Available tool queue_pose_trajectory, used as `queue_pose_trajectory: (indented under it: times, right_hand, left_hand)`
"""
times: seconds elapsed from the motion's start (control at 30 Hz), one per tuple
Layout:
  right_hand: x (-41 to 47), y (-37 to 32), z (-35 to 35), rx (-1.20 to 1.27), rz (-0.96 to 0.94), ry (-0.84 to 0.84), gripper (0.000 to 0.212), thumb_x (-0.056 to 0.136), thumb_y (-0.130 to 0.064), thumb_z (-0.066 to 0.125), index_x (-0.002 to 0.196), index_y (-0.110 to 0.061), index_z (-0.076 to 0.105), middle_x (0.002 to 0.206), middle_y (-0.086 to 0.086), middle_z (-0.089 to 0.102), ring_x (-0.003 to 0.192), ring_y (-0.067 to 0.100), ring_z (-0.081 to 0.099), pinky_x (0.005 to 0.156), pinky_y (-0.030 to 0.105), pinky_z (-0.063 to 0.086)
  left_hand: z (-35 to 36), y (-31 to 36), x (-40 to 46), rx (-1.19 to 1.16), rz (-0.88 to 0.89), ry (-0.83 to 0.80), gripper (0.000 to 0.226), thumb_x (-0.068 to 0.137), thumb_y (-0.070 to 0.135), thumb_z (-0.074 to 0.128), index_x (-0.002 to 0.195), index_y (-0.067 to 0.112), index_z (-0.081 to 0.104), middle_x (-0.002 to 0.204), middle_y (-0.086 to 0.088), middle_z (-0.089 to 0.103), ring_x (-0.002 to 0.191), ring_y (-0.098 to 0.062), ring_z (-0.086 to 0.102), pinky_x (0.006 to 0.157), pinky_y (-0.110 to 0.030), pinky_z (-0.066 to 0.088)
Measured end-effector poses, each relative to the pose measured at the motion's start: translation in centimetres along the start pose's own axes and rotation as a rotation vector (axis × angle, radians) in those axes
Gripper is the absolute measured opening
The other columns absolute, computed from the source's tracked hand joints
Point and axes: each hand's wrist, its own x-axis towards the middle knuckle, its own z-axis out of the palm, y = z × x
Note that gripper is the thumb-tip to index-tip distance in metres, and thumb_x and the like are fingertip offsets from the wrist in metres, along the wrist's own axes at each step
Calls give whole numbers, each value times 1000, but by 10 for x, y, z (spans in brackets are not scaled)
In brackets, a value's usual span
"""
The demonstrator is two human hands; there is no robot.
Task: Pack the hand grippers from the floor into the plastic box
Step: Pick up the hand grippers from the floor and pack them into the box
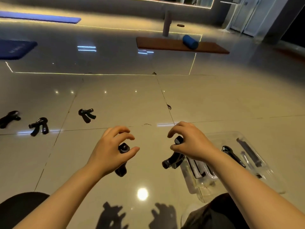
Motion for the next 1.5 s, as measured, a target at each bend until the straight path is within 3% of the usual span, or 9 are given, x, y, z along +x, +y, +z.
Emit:
queue_pose_trajectory:
  times: [0.3, 0.43, 0.57, 0.77, 0.87, 1.1, 1.2, 1.33, 1.5]
  right_hand:
    - [-31, 62, -21, 131, 18, 13, 27, 77, -29, 72, 103, -27, 64, 109, -6, 54, 100, 12, 50, 85, 31, 47]
    - [-54, 94, -23, 142, 18, -41, 21, 78, -34, 73, 93, -22, 65, 99, -5, 56, 93, 14, 53, 79, 29, 47]
    - [-71, 122, -32, 124, 19, -76, 18, 81, -38, 70, 86, -22, 63, 91, -6, 61, 89, 16, 57, 80, 37, 51]
    - [-89, 113, -44, 194, -75, 37, 16, 82, -42, 68, 86, -28, 59, 91, -8, 61, 89, 16, 58, 78, 36, 52]
    - [-106, 120, -54, 228, -78, 84, 17, 83, -41, 67, 88, -25, 62, 89, -7, 63, 86, 15, 59, 76, 35, 52]
    - [-150, 155, -106, 212, -23, 191, 16, 82, -37, 69, 88, -22, 65, 89, -6, 64, 87, 15, 59, 78, 36, 52]
    - [-152, 178, -129, 176, 19, 207, 18, 82, -38, 68, 90, -22, 66, 90, -6, 65, 87, 14, 58, 78, 35, 52]
    - [-147, 233, -118, 211, 135, 252, 17, 83, -39, 68, 86, -23, 65, 83, -8, 63, 81, 13, 59, 72, 33, 52]
    - [-142, 318, -115, 95, 272, 190, 16, 82, -40, 68, 80, -26, 62, 78, -11, 61, 76, 12, 57, 62, 30, 45]
  left_hand:
    - [32, 68, -11, 65, 6, 9, 39, 74, 61, 55, 86, 26, 68, 94, 14, 61, 93, -5, 51, 78, -16, 36]
    - [38, 108, -22, 95, -18, 42, 38, 75, 61, 54, 83, 28, 68, 91, 16, 61, 91, -7, 52, 75, -22, 39]
    - [41, 154, -33, 147, -38, 64, 41, 76, 64, 49, 80, 28, 68, 90, 16, 61, 92, -9, 53, 75, -27, 44]
    - [31, 232, -20, 199, -24, 53, 50, 76, 70, 39, 89, 30, 67, 97, 16, 57, 97, -8, 48, 78, -28, 41]
    - [31, 262, -9, 218, -51, 13, 42, 79, 62, 45, 95, 30, 66, 102, 15, 55, 100, -7, 46, 82, -27, 39]
    - [75, 272, -21, 208, -89, -39, 31, 87, 51, 50, 96, 27, 68, 109, 10, 60, 102, -8, 46, 81, -26, 42]
    - [85, 284, -3, 192, -31, 9, 43, 85, 60, 38, 96, 30, 66, 106, 12, 60, 103, -9, 48, 82, -34, 48]
    - [117, 295, 27, 267, -1, -176, 35, 88, 58, 42, 104, 33, 61, 114, 14, 55, 110, -7, 43, 91, -35, 46]
    - [177, 308, 76, 266, 107, -312, 39, 87, 59, 42, 109, 33, 61, 115, 14, 55, 109, -7, 44, 88, -32, 47]
